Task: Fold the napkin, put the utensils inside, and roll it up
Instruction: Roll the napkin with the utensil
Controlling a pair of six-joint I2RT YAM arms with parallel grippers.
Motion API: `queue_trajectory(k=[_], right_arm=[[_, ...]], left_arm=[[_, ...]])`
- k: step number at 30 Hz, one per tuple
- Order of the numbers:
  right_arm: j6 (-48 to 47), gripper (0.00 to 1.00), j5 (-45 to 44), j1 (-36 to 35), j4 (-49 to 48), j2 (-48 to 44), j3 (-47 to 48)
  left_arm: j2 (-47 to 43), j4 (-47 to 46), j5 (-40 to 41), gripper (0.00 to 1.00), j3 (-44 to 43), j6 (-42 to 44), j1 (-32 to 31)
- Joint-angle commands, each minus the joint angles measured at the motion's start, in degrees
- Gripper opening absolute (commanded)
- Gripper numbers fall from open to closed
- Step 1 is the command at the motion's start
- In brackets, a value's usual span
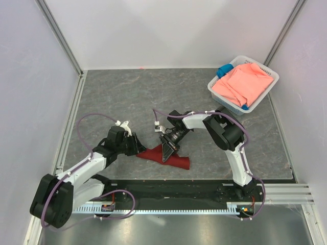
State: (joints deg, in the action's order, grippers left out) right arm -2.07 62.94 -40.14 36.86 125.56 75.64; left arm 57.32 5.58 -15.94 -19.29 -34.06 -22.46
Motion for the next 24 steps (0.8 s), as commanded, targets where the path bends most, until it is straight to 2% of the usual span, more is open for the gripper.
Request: queue_trajectory(k=[1, 2, 5, 6, 9, 13, 21, 23, 24], right_arm=[[-1.54, 0.42, -2.99, 0.41, 0.23, 1.27, 1.00], [-1.36, 0.45, -3.43, 0.50, 0.23, 1.01, 1.00], [-0.23, 0.61, -5.98, 0.76, 0.14, -0.83, 1.35], [0.13, 0.68, -7.72, 0.85, 0.14, -2.15, 1.53], [1.18, 0.76, -10.81, 0.85, 0.23, -5.39, 2.06], [1.19, 0.81, -18.79, 0.85, -0.38, -10.23, 2.24], [1.19, 0.88, -25.66, 0.33, -10.04, -22.80, -3.21], [-0.56, 0.91, -28.21, -1.33, -11.28, -25.35, -4.87], [-1.27, 0.91, -32.14, -2.39, -11.46, -26.14, -5.41]], left_arm=[[3.41, -3.74, -0.32, 0.31, -0.04, -0.65, 0.31], [3.85, -3.65, -0.14, 0.22, -0.40, -0.65, 0.22], [5.61, -3.22, -0.05, 0.09, -1.19, -0.39, 0.31], [5.96, -3.12, 0.12, 0.08, -1.45, -0.30, 0.22], [7.19, -2.25, 0.56, 0.06, -2.33, 0.05, 0.31], [9.38, -1.28, 0.13, 0.04, -3.65, 0.66, 0.22], [12.46, -0.84, -1.28, 0.02, -4.70, 1.37, 0.31], [12.73, -0.23, -1.72, 0.02, -5.40, 1.46, 0.31], [13.08, 0.21, -1.98, 0.02, -5.67, 1.54, 0.31]])
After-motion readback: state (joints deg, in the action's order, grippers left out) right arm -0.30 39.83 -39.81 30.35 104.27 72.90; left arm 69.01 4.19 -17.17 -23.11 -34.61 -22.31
